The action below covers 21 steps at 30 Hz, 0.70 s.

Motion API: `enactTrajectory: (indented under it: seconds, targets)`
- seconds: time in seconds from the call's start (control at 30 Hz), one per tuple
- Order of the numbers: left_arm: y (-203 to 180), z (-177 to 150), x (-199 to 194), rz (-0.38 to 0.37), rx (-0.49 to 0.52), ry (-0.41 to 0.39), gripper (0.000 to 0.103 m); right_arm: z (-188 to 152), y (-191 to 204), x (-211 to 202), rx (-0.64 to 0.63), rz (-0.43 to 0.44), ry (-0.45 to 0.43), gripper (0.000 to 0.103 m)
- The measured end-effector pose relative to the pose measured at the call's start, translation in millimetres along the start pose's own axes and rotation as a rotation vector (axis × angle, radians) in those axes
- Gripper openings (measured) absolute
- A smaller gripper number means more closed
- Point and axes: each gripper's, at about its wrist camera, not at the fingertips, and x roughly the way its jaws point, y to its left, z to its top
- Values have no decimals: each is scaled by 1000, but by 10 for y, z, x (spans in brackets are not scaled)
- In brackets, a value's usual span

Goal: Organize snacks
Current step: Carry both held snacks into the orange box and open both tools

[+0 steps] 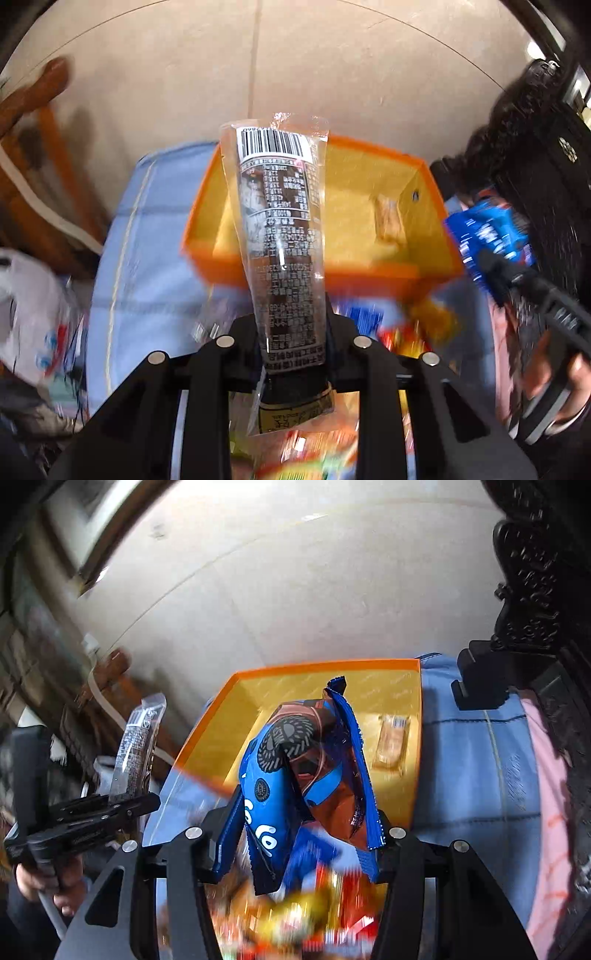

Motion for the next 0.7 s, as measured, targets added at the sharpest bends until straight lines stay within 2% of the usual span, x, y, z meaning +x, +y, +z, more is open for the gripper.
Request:
enactTrajectory:
  seconds: [0.1, 0.2, 0.3, 0.47, 0.5, 0.53, 0.57, 0.6, 0.63, 0.7]
  targets:
    - [-105, 431, 407, 2, 5, 32, 26, 176, -99, 436, 25, -36, 48, 53]
    - [-150, 633, 840, 14, -10, 90, 26, 181, -196, 745, 47, -78, 95, 53]
    - [-167, 662, 1070, 17, -17, 114, 26, 108, -217, 827, 49, -60, 103, 53]
    - [-222, 674, 1147, -2, 3, 119, 30, 72, -165, 975, 32, -49, 124, 54]
    - [-247, 680, 1183, 14, 13, 128, 42, 78, -136, 1025, 31, -37, 140, 57]
    - [-245, 675, 1204, 55, 10, 133, 75, 81, -105, 1068, 36, -28, 155, 58]
    - [-228, 663, 1202, 102, 4, 123, 90, 81, -78, 1067, 41, -30, 151, 63]
    - [-220, 676, 1134, 140, -4, 70, 99, 77, -35, 1011, 41, -40, 130, 66]
    - [-197, 674, 1064, 148, -12, 32, 99, 64, -6, 948, 35, -47, 109, 68]
    - [-108, 669, 974, 117, -43, 28, 99, 20, -8, 808, 31, -57, 89, 68]
